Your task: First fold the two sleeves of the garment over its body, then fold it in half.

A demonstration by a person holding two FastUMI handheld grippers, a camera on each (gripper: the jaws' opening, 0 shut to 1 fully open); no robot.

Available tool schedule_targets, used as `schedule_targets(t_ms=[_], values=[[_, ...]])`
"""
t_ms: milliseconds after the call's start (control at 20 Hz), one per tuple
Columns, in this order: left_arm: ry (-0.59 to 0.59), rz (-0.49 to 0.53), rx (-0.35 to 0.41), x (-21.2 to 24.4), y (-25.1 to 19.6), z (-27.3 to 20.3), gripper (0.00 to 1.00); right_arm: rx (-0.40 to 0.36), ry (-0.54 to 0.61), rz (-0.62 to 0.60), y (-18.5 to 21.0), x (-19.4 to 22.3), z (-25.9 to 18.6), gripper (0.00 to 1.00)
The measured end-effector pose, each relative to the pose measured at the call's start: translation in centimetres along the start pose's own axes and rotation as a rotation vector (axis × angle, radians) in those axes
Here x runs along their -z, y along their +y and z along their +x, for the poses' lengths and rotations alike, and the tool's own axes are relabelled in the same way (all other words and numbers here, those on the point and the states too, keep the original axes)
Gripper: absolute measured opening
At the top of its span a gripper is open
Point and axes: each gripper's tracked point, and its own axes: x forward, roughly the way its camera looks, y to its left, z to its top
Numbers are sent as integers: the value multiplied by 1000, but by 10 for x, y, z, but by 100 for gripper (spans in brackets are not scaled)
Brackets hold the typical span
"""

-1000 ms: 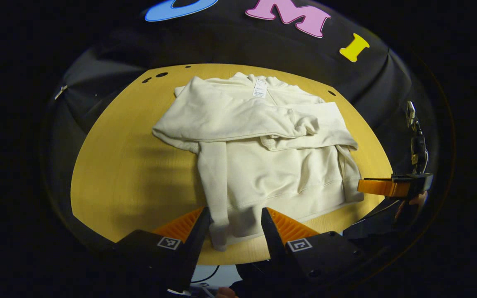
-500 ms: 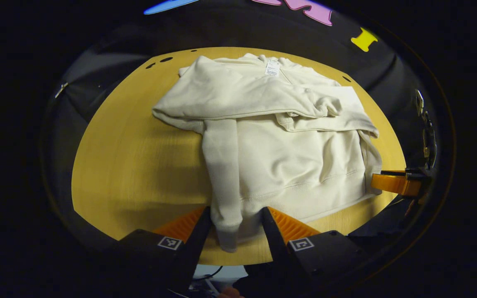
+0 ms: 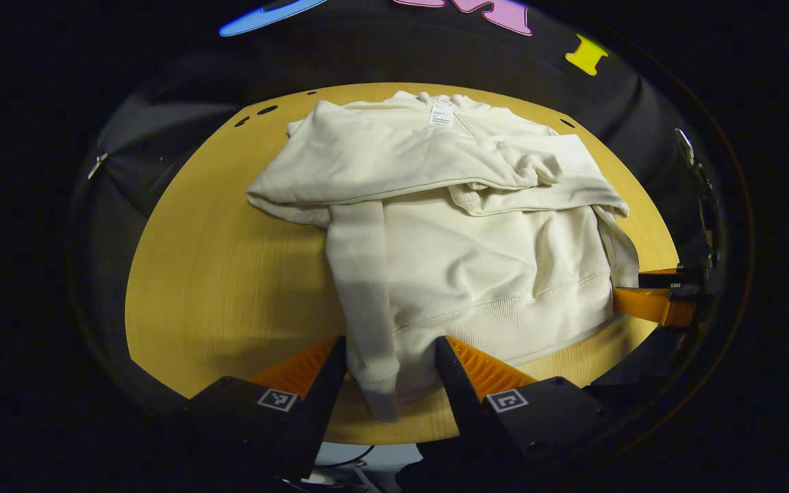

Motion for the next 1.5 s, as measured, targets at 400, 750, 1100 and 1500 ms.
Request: schedule_targets(t_ms=[400, 750, 1100, 1500], values=[[-19, 48, 83, -13, -14, 4, 52, -11, 34, -135, 20, 6, 7, 51], [31, -93, 198, -15, -14, -1, 8, -87, 61, -166, 24, 12, 4, 14], [62, -20, 211, -27, -12, -18, 7, -221, 18, -95, 27, -23, -32, 14], [-50, -106, 239, -95, -9, -64, 7, -294, -139, 55, 34, -96, -64, 13]])
